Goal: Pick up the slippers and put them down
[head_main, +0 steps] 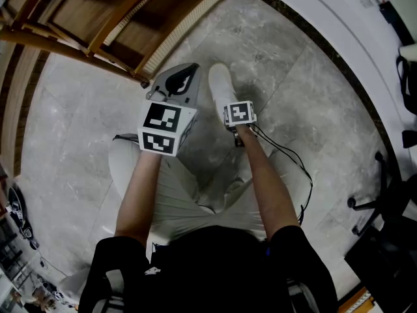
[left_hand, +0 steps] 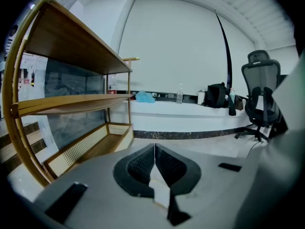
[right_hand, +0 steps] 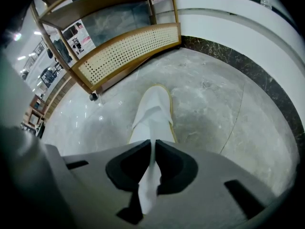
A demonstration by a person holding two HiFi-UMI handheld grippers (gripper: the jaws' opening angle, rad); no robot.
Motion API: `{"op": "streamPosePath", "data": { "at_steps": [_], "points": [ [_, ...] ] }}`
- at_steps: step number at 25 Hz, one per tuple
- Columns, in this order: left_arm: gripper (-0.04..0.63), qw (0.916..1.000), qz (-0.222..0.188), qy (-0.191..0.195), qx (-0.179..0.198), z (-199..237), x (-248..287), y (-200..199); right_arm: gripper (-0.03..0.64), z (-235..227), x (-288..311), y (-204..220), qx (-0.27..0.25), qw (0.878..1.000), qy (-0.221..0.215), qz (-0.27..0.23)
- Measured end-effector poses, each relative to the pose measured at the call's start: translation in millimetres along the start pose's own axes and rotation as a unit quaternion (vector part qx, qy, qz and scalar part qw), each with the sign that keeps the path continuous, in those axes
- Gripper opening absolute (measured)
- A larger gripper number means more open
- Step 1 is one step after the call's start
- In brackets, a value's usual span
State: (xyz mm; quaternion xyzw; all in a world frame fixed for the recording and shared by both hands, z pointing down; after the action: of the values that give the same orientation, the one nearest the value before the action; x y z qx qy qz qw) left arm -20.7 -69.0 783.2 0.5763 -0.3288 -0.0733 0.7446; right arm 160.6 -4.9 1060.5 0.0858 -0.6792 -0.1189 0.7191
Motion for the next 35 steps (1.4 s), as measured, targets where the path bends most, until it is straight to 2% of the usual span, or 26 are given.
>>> {"op": "streamPosePath", "data": {
  "at_steps": [4,11,18,27,35],
  "points": [
    [0.006,1.0000,0.003,-0.001,0.001,0.5,1.9,1.7,0.037,3.4,0.5,2.5,0.011,1.000,-0.018,0.011],
    [0.006,0.9999,0.008,0.006,-0.006,-1.8,1.6,1.1,0.057,-1.8,0.8,0.9,0.019,1.000,-0.010,0.013],
    [0.006,0.9999,0.010,0.002,-0.001,-1.3,3.3,1.3,0.048,-3.1,-5.2,-2.3,0.019,1.000,-0.009,-0.001],
    [0.006,0.9999,0.012,-0.001,0.000,-2.1,3.8,0.8,0.019,-8.5,-33.0,-33.6,0.033,0.997,-0.016,-0.066],
    [0.006,0.9999,0.011,-0.003,0.001,-2.1,4.0,1.1,0.000,-13.6,-87.8,-74.4,0.021,0.984,-0.013,-0.175]
  ]
}}
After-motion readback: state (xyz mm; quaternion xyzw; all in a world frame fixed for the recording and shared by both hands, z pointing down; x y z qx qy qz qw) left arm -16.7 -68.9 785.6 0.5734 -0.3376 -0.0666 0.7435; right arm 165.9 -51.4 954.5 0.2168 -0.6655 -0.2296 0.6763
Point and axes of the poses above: the fingertips, and each gripper's own axes: x forward along the fingers, z to its left, y out of its underside, the point moved 10 cm from there along -x, backward along the fingers, and after that the axes turned 12 degrees about y, right-handed, at the moved point
